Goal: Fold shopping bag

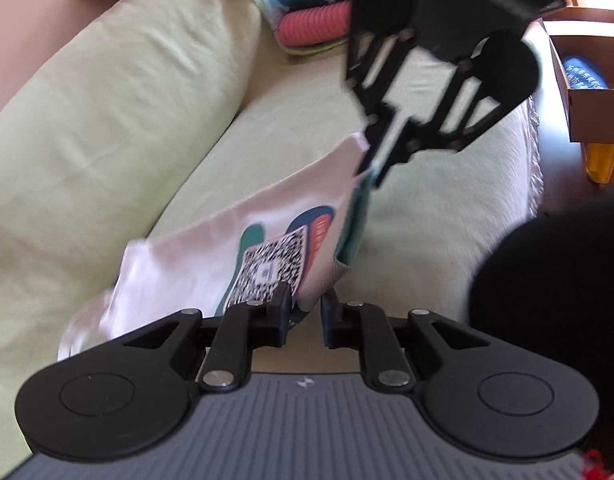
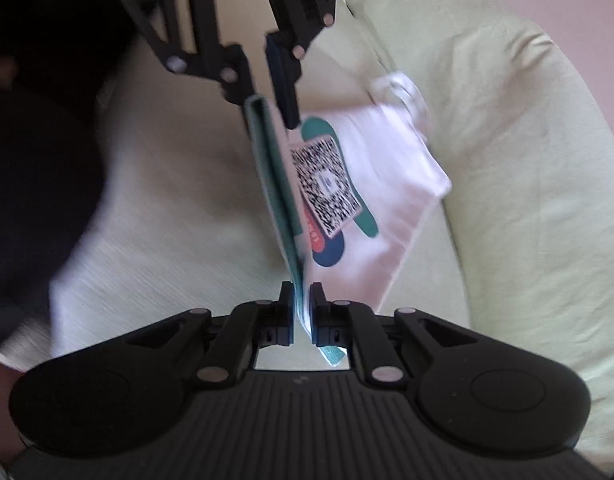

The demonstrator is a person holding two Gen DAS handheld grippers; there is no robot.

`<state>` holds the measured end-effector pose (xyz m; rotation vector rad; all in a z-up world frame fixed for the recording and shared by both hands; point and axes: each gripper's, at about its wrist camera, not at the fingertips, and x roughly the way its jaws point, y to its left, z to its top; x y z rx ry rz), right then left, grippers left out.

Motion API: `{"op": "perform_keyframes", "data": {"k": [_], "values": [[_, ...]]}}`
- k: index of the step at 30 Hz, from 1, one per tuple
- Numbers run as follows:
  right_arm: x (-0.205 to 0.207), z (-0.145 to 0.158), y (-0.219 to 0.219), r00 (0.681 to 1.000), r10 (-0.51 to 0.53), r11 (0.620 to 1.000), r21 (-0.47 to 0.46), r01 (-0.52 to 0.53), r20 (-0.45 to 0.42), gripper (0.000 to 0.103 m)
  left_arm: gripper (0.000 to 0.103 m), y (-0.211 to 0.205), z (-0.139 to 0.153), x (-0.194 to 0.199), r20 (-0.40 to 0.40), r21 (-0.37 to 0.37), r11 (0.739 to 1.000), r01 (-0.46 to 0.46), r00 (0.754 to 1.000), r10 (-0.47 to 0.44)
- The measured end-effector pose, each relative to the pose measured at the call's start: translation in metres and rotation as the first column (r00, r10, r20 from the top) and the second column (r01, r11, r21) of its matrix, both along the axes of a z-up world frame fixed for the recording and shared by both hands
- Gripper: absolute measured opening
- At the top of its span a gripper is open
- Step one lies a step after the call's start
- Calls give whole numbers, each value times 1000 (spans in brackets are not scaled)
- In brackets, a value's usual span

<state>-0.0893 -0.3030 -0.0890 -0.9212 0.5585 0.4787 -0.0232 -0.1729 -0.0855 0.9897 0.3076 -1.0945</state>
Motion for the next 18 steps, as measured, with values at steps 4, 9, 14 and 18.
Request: {"op": "perform_keyframes", "data": {"k": [4,9,14,18], "values": [[-10,10,43,998,57,991,123,-52,-35,2,19,52,2,16,-99,3,989,-148,984,148],[-1,15,75,995,91,984,160,-83,-41,7,23,84,2,21,-139,-25,963,-267,955,261],[-2,30,36,1000,3,988,151,-4,7,27,46,72,-2,-2,-56,-37,986,-164,985,162],[2,15,5,998,-59,998,-16,59,3,28,47,51,-30,-28,119,75,997,-26,993,17]]}}
